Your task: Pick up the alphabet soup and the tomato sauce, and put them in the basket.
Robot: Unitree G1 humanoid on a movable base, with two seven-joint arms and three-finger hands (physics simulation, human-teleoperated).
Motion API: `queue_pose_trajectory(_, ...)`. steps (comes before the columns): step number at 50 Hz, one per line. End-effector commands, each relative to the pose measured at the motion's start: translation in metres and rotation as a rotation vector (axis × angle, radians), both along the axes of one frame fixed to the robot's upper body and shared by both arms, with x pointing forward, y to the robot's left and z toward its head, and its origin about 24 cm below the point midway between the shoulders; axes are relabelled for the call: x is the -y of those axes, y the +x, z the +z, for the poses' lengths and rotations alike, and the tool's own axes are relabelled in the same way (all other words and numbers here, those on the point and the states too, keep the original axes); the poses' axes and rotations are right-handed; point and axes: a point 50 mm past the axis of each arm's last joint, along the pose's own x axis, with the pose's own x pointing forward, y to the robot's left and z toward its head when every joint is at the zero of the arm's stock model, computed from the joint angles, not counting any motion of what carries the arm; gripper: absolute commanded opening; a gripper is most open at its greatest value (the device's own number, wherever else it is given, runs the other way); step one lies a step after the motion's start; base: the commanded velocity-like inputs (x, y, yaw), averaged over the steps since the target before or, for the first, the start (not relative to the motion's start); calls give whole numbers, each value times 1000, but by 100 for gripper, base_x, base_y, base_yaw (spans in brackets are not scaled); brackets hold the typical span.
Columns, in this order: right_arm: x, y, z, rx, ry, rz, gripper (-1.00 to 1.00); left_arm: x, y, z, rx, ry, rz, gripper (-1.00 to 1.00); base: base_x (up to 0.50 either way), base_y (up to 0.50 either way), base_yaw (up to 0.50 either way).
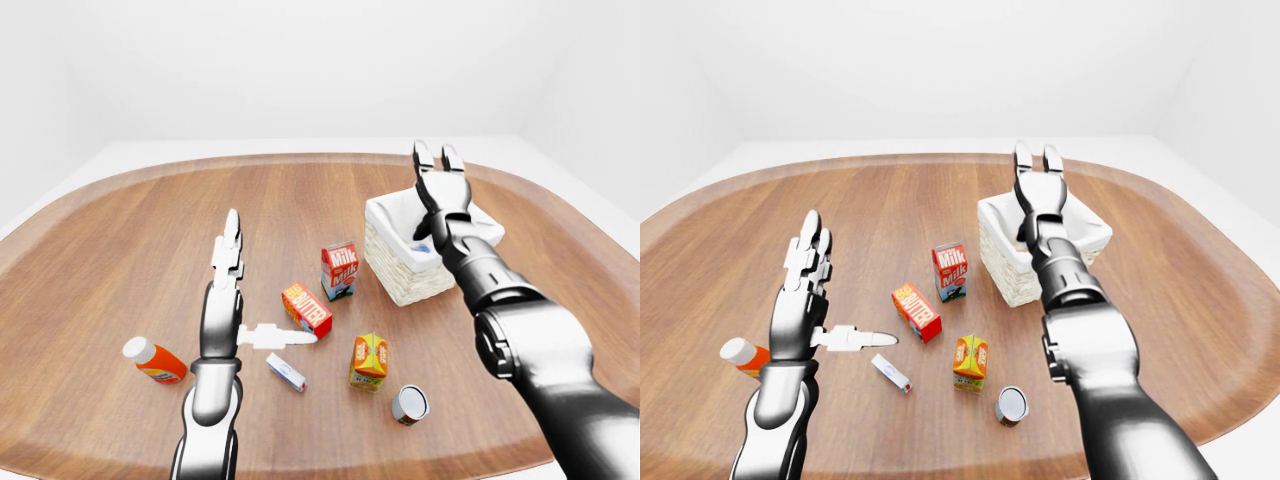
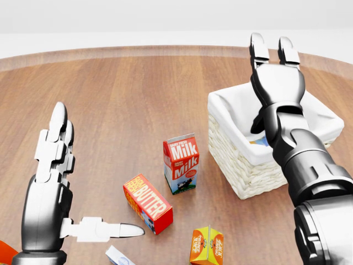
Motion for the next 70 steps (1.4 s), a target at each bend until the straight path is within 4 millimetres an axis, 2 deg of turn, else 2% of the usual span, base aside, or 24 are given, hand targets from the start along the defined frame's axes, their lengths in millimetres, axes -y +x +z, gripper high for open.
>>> queue_pose_trajectory(1, -2, 3, 17, 57, 37, 20, 100, 0, 0, 0, -1, 3, -1, 100, 0, 0, 0)
queue_pose_trajectory(12, 1, 6, 37, 122, 109, 12, 100, 0, 0, 0, -1, 3, -1, 100, 0, 0, 0)
queue_pose_trajectory(16, 3, 5, 36, 127, 133, 4, 100, 0, 0, 0, -1, 3, -1, 100, 0, 0, 0)
queue_pose_trajectory(24, 10, 4, 29, 108, 320, -30, 100, 0, 0, 0, -1, 3, -1, 100, 0, 0, 0)
queue_pose_trajectory(47, 14, 0, 23, 149, 380, -50, 100, 0, 0, -1, -6, 5, 0, 100, 0, 0, 0)
queue_pose_trajectory(59, 8, 1, 30, 183, 430, -13, 100, 0, 0, 0, 1, 4, 1, 100, 0, 0, 0)
queue_pose_trajectory(70, -13, -6, 49, 249, 512, 134, 100, 0, 1, -2, -7, 3, 5, 100, 0, 0, 0)
